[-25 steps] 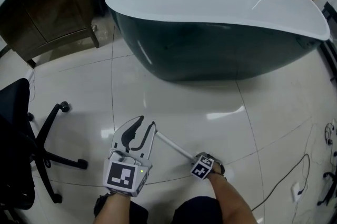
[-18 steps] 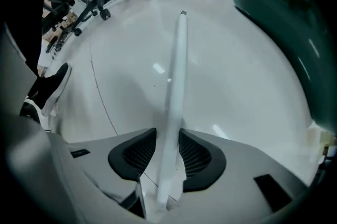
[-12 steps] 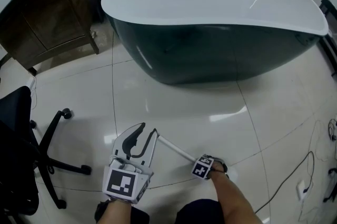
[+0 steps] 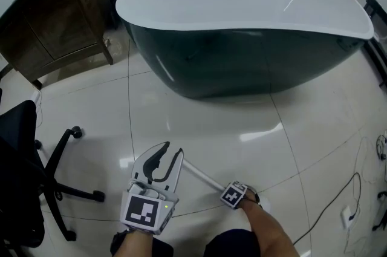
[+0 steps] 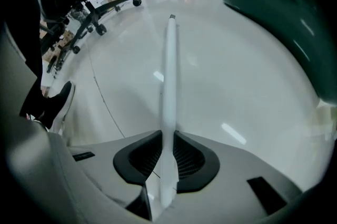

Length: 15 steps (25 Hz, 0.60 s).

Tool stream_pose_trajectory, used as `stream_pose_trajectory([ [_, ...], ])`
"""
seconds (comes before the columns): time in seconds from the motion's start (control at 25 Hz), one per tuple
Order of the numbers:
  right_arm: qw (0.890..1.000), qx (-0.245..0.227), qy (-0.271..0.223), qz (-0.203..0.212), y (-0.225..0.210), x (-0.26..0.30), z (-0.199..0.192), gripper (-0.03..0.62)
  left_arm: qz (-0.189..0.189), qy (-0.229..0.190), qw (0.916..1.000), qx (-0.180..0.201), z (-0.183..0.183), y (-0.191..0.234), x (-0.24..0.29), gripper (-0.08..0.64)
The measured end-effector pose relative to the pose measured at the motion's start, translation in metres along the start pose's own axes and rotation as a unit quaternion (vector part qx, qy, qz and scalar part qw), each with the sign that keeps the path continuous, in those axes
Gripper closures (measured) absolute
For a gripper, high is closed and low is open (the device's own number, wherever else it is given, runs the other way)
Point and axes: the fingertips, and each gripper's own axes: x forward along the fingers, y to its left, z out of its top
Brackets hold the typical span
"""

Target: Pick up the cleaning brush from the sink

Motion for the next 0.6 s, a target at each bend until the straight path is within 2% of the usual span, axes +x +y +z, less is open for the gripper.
stream_pose_trajectory([
  [0.2, 0.995, 0.07, -0.075, 0.001, -0.011, -0.032, 0.013, 0.534, 0.0, -0.007, 1.0, 0.003, 0.01, -0.001, -0.009, 0.453],
  [0.28, 0.987, 0.121, -0.103, 0.005, -0.019, -0.047, 0.015, 0.534, 0.002, -0.007, 1.0, -0.001, 0.013, 0.001, -0.015, 0.453],
  [0.36, 0.975, 0.174, -0.139, 0.015, -0.022, -0.07, 0.021, 0.534, 0.002, 0.002, 0.9999, -0.011, 0.016, 0.002, -0.022, 0.453],
  [0.44, 0.953, 0.234, -0.19, 0.025, -0.023, -0.104, 0.03, 0.534, -0.007, 0.03, 0.9991, -0.029, 0.015, -0.003, -0.031, 0.451],
  [0.48, 0.938, 0.267, -0.219, 0.03, -0.022, -0.127, 0.033, 0.534, -0.012, 0.049, 0.9979, -0.041, 0.011, -0.008, -0.036, 0.451],
  [0.6, 0.883, 0.354, -0.305, 0.046, -0.013, -0.202, 0.041, 0.534, -0.023, 0.084, 0.9925, -0.085, 0.007, -0.029, -0.059, 0.451],
])
